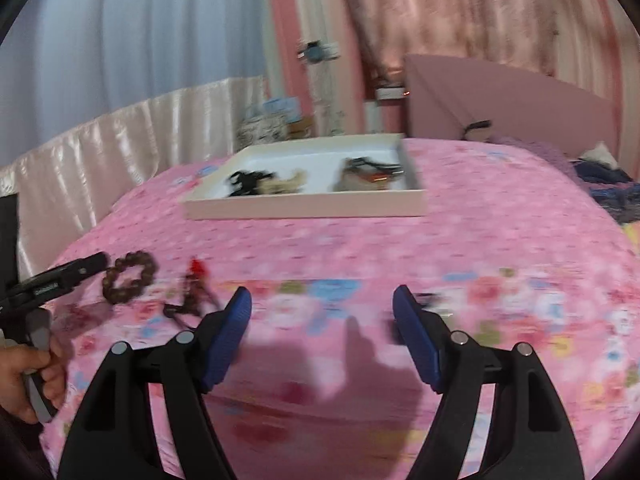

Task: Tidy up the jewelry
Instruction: 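Move both open tools back toward the wooden bead bracelet and red tassel pendant, then grasp the wooden bead bracelet with the left tool while the right grasps the black-cord jade pendant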

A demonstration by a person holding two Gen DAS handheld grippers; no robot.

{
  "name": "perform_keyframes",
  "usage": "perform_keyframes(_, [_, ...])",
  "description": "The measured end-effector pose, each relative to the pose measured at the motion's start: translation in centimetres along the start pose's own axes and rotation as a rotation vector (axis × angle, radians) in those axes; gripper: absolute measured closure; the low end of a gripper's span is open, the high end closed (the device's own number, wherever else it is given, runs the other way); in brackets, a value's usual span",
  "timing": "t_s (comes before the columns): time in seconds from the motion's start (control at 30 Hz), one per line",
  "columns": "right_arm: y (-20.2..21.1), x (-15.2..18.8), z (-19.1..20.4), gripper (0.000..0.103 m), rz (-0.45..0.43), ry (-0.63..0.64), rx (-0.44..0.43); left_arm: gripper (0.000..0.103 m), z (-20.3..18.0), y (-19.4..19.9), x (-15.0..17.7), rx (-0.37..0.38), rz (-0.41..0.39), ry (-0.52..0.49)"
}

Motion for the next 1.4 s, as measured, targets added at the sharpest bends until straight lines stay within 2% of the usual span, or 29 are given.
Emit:
perform_keyframes(0.07, [-1.3,0.4,2.0,0.030,0.028,0.026,-0.025,0.003,0.2,-0.7,0.4,0.023,0.035,0.025])
perform_keyframes(0.13, [-2.3,0.6,3.2,0.031,0.051,0.057,-0.024,0.003,0.7,-1.6,0.9,-0.004,0.084,0.046])
perform_keyframes(0.3, [-4.5,1.4,4.5,0.038,0.139,0.075,-0.043,0.003,0.3,-2.4,1.1,0.024,0.111,0.041])
perform_keyframes(0.33, [-4.7,1.5,4.6,0.042,0.150,0.076,-0.042,0.003,0.3,-2.5,1.2,0.031,0.116,0.046])
perform_keyframes(0.4, [-5.4,1.9,4.6,0.059,0.185,0.074,-0.051,0.003,0.3,-3.1,1.3,0.047,0.139,0.066])
perform_keyframes(0.43, [-5.7,1.9,4.5,0.063,0.197,0.069,-0.051,0.003,0.4,-3.5,1.5,0.053,0.157,0.077])
perform_keyframes(0.47, [-6.0,2.0,4.5,0.075,0.210,0.061,-0.058,0.003,0.5,-3.9,1.6,0.056,0.177,0.090])
perform_keyframes(0.5, [-6.0,2.1,4.4,0.082,0.214,0.056,-0.062,0.003,0.5,-4.1,1.7,0.054,0.183,0.089])
perform_keyframes(0.63, [-5.6,1.8,4.3,0.086,0.193,0.041,-0.085,0.007,0.1,-4.2,1.8,0.017,0.188,0.069])
perform_keyframes(0.73, [-5.4,1.8,4.6,0.092,0.185,0.045,-0.104,0.023,1.1,-4.0,1.7,0.028,0.158,0.138])
perform_keyframes(0.8, [-5.5,1.8,4.8,0.096,0.186,0.054,-0.106,0.033,1.4,-4.0,1.8,0.004,0.158,0.146])
perform_keyframes(0.83, [-5.5,1.8,4.8,0.096,0.183,0.057,-0.104,0.044,1.5,-4.0,1.7,-0.012,0.159,0.146])
perform_keyframes(0.87, [-5.4,1.7,4.8,0.098,0.181,0.060,-0.099,0.051,1.8,-4.1,1.7,-0.027,0.163,0.149])
perform_keyframes(0.93, [-5.0,1.5,4.6,0.098,0.159,0.058,-0.081,0.078,2.5,-4.2,1.8,-0.059,0.167,0.168])
perform_keyframes(1.0, [-4.6,1.3,4.1,0.099,0.141,0.052,-0.069,0.082,2.5,-4.3,1.8,-0.073,0.177,0.155])
perform_keyframes(1.2, [-3.5,0.4,2.4,0.099,0.109,0.019,-0.056,0.086,1.3,-4.3,1.4,-0.129,0.186,0.038])
perform_keyframes(1.3, [-2.4,-0.7,1.6,0.099,0.080,0.011,-0.050,0.086,0.4,-3.1,0.6,-0.170,0.140,-0.045])
perform_keyframes(1.4, [-1.6,-1.8,1.1,0.099,0.053,0.006,-0.060,0.086,-0.3,-1.9,-0.6,-0.154,0.097,-0.062])
Point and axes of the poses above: each gripper's, at about its wrist camera, not at the fingertips, and y roughly against the way its jaws point, z to its left, x to its underside, the point moved 9 cm from there along -y, roughly the way its jaws point, and after that the axes turned 10 degrees about -y, right-handed, at the moved point
